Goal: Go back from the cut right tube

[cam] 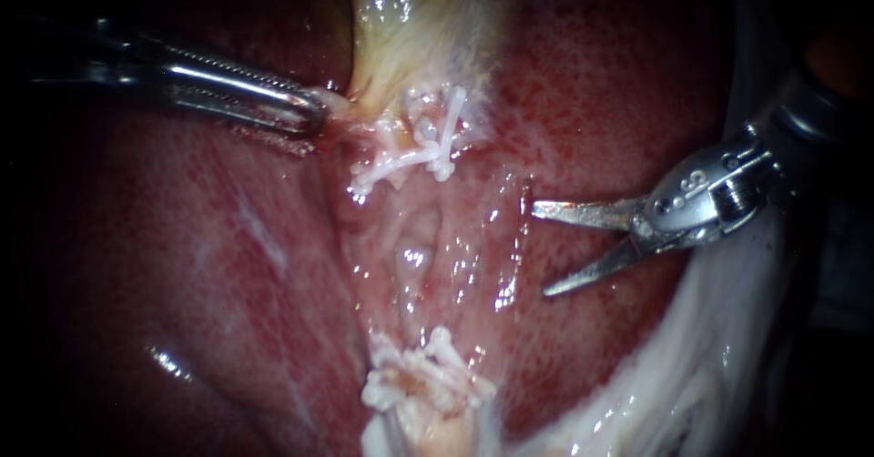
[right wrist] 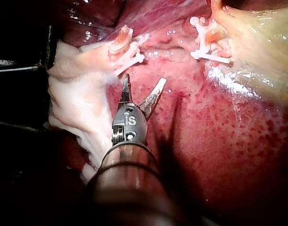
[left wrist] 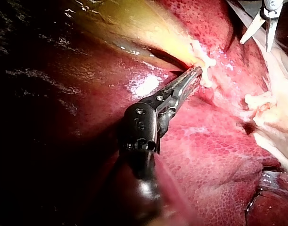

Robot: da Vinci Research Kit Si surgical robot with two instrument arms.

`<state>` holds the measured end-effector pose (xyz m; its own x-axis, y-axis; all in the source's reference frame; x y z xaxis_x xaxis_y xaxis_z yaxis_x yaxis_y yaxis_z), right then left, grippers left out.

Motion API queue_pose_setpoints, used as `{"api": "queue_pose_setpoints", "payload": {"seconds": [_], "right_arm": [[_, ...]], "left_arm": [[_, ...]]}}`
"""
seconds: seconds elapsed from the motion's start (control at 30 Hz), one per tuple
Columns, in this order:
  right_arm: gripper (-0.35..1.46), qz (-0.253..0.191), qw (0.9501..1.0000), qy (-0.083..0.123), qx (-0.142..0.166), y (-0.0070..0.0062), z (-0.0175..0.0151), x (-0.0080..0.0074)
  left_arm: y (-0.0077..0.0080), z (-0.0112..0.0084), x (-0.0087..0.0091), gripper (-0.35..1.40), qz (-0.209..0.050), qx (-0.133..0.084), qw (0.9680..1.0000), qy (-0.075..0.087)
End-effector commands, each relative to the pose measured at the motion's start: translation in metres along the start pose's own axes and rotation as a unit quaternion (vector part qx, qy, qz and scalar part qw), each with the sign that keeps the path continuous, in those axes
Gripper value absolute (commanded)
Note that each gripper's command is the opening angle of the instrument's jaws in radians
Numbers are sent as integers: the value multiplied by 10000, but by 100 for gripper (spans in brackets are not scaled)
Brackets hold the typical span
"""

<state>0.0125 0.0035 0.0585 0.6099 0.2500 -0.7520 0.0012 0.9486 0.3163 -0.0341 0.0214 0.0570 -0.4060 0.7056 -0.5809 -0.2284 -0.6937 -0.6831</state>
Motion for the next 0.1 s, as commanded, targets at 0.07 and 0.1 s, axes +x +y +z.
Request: {"api": "queue_pose_setpoints", "payload": {"seconds": [0.07, 0.1], "right_arm": [[145, 0, 10000, 0, 0, 0, 0, 0], [145, 0, 10000, 0, 0, 0, 0, 0]], "left_arm": [[1, -2, 1, -35, -5, -10, 10000, 1], [1, -3, 2, -35, -7, -13, 10000, 1]]}}
